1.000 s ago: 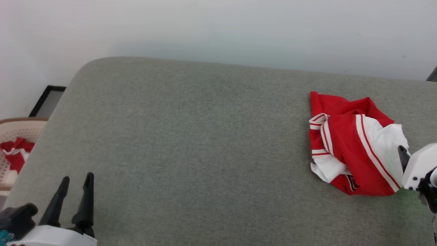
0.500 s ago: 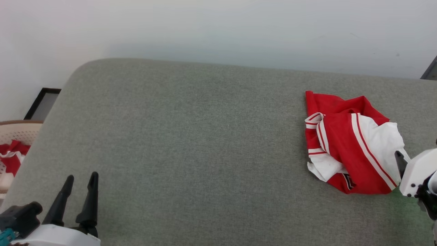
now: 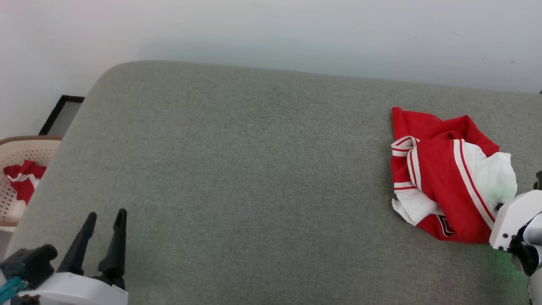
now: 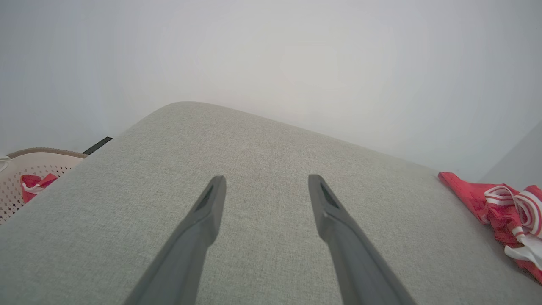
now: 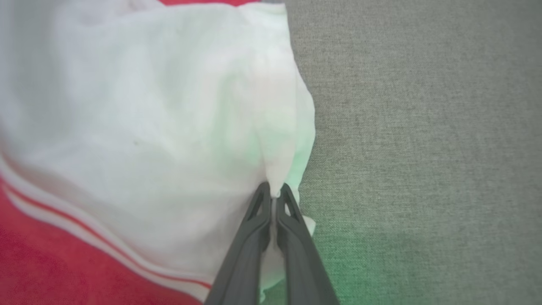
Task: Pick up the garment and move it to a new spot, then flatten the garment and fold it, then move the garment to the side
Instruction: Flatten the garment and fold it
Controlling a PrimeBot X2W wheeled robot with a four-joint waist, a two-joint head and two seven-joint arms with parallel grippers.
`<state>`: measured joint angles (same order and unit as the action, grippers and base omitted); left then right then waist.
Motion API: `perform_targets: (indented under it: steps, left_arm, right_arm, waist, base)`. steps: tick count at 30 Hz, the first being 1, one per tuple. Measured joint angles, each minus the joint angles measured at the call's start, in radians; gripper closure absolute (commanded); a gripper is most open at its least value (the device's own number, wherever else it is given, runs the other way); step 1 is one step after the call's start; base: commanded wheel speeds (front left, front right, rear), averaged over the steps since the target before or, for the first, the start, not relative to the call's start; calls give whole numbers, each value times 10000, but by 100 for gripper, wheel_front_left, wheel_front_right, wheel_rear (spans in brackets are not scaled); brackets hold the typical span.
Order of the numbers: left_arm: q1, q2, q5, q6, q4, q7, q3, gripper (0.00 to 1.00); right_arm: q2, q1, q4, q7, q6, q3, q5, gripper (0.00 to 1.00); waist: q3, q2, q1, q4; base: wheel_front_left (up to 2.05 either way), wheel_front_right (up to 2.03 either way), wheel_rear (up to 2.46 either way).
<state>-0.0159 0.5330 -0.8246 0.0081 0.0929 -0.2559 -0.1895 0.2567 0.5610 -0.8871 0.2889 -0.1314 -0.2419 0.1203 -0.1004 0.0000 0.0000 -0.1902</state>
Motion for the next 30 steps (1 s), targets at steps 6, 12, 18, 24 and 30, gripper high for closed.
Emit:
perform_targets:
  steps: [6,12,18,24,30]
  left_arm:
    - [-1,25,-15,10,-23,2,19,0]
    - [2,71,-15,54,-136,2,44,0]
    - [-27,92,-15,86,-201,4,27,0]
    - [-214,94,6,81,-186,52,-79,0]
    - [-499,332,163,35,-278,364,-245,0]
  right_arm:
    - [71,131,125,-29,0,36,56,100]
    - [606,127,606,42,-2,-525,23,100]
    - [913,-391,936,441,-2,-1812,-558,100]
    - [433,-715,834,771,-2,-2602,-1066,100]
    - [15,-580,832,673,0,-2708,-1384,0]
  waist:
    - [-58,0,0,63]
    - [-108,0,0,250]
    - [-251,0,0,395]
    - [-372,0,0,525]
    - [-381,0,0,735]
  base:
    - [0,0,0]
    - [0,0,0]
    - [0,0,0]
    - [0,0,0]
    - [0,0,0]
